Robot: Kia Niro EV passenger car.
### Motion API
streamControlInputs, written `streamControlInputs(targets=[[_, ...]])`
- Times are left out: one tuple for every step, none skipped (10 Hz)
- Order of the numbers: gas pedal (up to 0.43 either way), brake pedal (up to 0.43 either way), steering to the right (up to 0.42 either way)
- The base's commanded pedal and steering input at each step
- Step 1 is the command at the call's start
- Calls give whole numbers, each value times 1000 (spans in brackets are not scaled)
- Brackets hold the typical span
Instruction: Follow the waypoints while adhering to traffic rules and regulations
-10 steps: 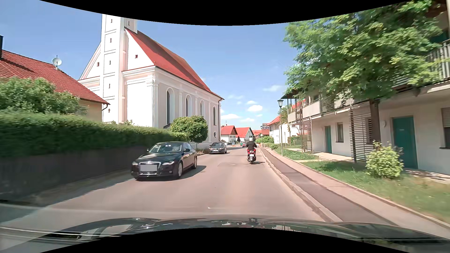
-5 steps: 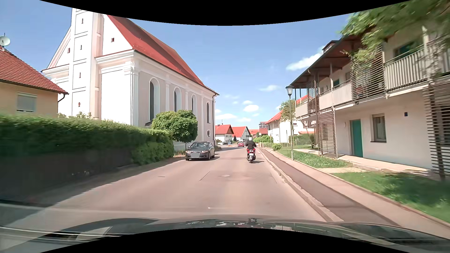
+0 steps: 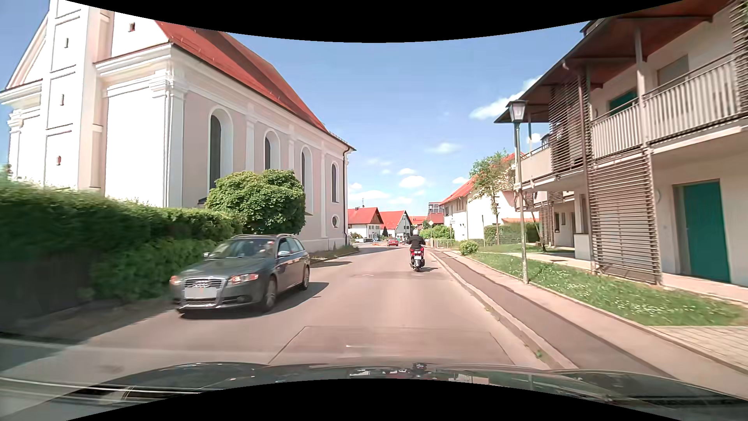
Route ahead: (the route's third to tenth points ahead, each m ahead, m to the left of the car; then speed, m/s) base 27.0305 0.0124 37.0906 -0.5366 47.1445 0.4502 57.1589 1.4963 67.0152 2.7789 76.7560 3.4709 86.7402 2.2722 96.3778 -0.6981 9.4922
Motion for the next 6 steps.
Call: streamControlInputs(targets=[[189, 12, 15], [189, 12, 15], [197, 12, 15], [197, 12, 14], [197, 12, 13], [197, 12, 13]])
